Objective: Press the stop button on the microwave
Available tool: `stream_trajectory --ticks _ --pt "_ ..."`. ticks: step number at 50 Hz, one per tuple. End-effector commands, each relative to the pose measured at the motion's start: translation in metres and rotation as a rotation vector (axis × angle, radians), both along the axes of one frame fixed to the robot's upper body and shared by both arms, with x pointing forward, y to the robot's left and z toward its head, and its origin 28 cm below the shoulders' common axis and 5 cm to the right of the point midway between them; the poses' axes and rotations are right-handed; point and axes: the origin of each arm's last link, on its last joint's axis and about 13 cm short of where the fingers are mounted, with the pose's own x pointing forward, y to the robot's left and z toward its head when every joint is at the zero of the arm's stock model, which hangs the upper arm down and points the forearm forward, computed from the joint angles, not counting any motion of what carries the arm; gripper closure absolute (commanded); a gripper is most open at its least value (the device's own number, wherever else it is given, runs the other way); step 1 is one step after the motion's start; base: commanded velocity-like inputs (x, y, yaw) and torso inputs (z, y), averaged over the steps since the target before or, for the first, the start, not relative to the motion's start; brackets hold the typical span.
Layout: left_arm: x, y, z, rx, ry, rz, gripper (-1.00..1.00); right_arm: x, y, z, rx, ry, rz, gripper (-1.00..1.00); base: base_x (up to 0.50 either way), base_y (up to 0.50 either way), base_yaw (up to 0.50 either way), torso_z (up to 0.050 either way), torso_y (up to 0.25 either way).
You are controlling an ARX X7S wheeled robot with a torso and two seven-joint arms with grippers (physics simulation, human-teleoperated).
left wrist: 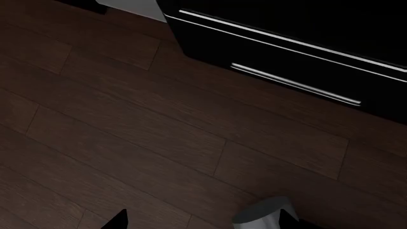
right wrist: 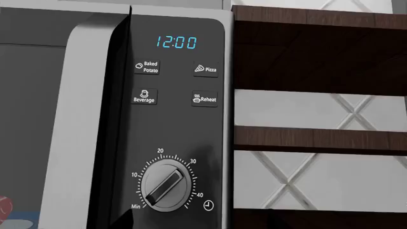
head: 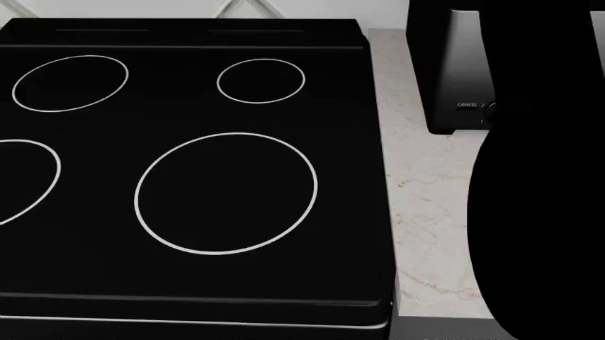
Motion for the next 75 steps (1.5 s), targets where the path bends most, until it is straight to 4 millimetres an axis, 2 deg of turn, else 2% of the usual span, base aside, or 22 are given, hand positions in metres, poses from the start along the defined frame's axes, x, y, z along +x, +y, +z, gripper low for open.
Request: stream_trajectory --ticks 1,21,32,38,47,62,70,75 --pt "-0.002 0.000 0.000 -0.001 0.005 0.001 -1.00 0.000 0.003 0.000 -0.008 -0.021 -0.010 -1.00 0.00 0.00 0.00 0.050 0.055" --pt "-0.002 0.000 0.000 -0.001 0.005 0.001 -1.00 0.000 0.004 -0.003 -0.016 -0.042 0.045 -1.00 0.18 -0.01 0.00 0.050 0.055" --pt "-0.002 0.000 0.000 -0.001 0.005 0.001 -1.00 -0.021 0.005 0.016 -0.014 -0.097 0.044 -1.00 0.09 -0.02 0.00 0.050 0.055" --pt "-0.002 0.000 0.000 -0.001 0.005 0.001 -1.00 -0.023 0.007 0.020 0.006 -0.105 0.050 -1.00 0.00 0.00 0.00 0.050 0.056" --pt "-0.002 0.000 0.000 -0.001 0.005 0.001 -1.00 -0.015 0.008 0.014 -0.003 -0.102 0.075 -1.00 0.27 -0.04 0.00 0.050 0.055" --pt "-0.002 0.000 0.000 -0.001 0.005 0.001 -1.00 -0.019 0.010 0.012 0.000 -0.104 0.099 -1.00 0.13 -0.01 0.00 0.049 0.050" --pt "-0.002 0.000 0.000 -0.001 0.005 0.001 -1.00 -0.019 0.006 0.008 0.013 -0.075 0.059 -1.00 0.00 0.00 0.00 0.000 0.000" --pt "-0.002 0.000 0.000 -0.001 0.005 0.001 -1.00 -0.027 0.007 0.006 0.003 -0.070 0.062 -1.00 0.00 0.00 0.00 0.000 0.000"
